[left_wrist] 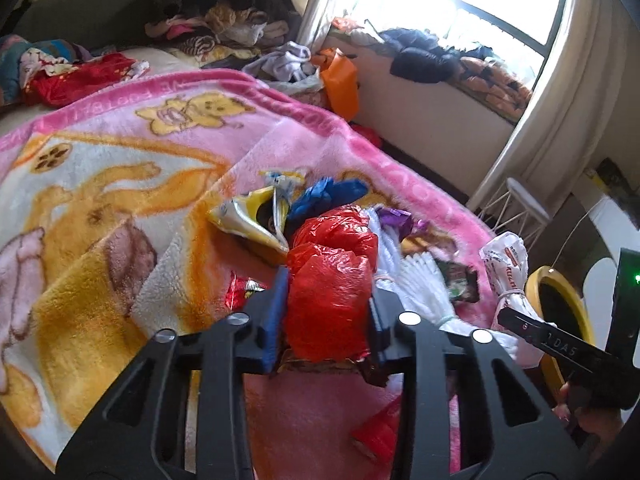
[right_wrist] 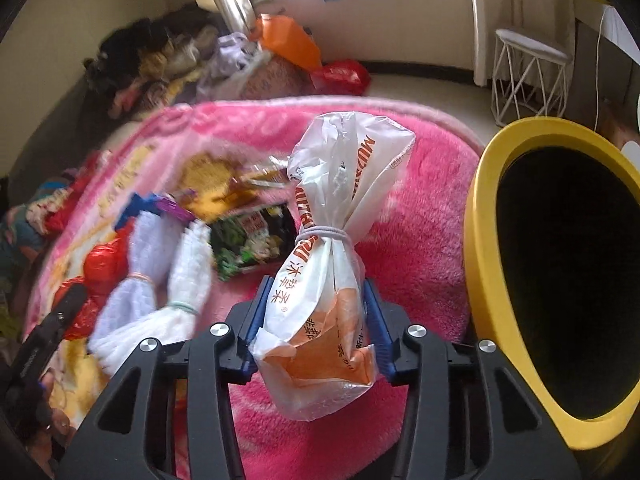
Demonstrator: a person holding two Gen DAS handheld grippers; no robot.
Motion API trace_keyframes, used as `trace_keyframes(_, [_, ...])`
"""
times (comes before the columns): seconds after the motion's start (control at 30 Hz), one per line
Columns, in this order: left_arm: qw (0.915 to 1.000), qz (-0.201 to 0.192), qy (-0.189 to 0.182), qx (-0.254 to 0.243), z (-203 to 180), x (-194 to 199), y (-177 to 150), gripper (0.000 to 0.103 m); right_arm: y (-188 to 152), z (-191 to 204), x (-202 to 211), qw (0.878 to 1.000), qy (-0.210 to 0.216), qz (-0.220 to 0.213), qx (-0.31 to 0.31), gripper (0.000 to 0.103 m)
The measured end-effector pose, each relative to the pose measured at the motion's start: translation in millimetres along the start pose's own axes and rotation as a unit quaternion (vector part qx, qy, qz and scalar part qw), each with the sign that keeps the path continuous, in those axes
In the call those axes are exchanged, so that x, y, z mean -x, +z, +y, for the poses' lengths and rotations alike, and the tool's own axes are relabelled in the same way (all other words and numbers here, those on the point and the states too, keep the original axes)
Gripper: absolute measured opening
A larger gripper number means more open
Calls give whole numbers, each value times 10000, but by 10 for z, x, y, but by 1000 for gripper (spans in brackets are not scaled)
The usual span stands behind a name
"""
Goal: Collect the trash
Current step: 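Carry both held bags over the yellow-rimmed trash bin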
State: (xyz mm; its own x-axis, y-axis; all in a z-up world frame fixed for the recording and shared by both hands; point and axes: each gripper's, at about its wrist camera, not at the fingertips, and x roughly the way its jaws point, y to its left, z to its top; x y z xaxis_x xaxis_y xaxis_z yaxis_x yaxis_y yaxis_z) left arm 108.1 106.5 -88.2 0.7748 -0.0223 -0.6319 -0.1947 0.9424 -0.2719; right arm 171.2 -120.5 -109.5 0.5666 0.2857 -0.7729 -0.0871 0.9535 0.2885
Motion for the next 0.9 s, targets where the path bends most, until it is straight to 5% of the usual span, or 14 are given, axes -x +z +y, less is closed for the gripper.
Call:
trace_keyframes(0.37, [9972,-600,-439,-32,-157,431,214,20,-15,-106,536,9959,512,-659,336,41])
trace_keyframes(0.9, [9894,-620,-1206,-525,-842,573,154,20,14,-457,1036,9909,312,-1298,181,41])
